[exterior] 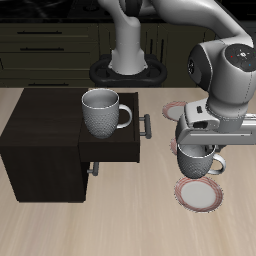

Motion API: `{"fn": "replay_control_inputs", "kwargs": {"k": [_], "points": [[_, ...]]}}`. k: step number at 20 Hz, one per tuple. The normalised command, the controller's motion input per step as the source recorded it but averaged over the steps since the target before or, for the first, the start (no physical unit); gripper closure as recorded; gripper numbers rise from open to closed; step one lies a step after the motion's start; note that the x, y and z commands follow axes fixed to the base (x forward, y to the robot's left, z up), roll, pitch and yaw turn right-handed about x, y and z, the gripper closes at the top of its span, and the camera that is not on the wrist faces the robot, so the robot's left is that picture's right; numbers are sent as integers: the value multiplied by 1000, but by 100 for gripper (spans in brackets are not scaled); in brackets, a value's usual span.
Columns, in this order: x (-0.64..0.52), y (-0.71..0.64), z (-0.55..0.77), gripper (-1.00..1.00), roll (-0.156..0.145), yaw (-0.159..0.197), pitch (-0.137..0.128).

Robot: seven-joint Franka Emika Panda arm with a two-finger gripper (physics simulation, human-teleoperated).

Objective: Place the porcelain mug that is on the plate onto the middle plate relative to the robot

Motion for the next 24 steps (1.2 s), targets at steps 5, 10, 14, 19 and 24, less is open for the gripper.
{"fn": "replay_control_inputs", "kwargs": {"k": [5, 10, 14, 19, 24], "points": [[-254, -14, 419, 100, -5, -39, -50], [-450, 41, 196, 100, 1, -12, -85], [-427, 40, -93, 100, -35, 56, -76], [-548, -15, -78, 100, -20, 77, -139], [-302, -111, 18, 100, -41, 92, -110]]}}
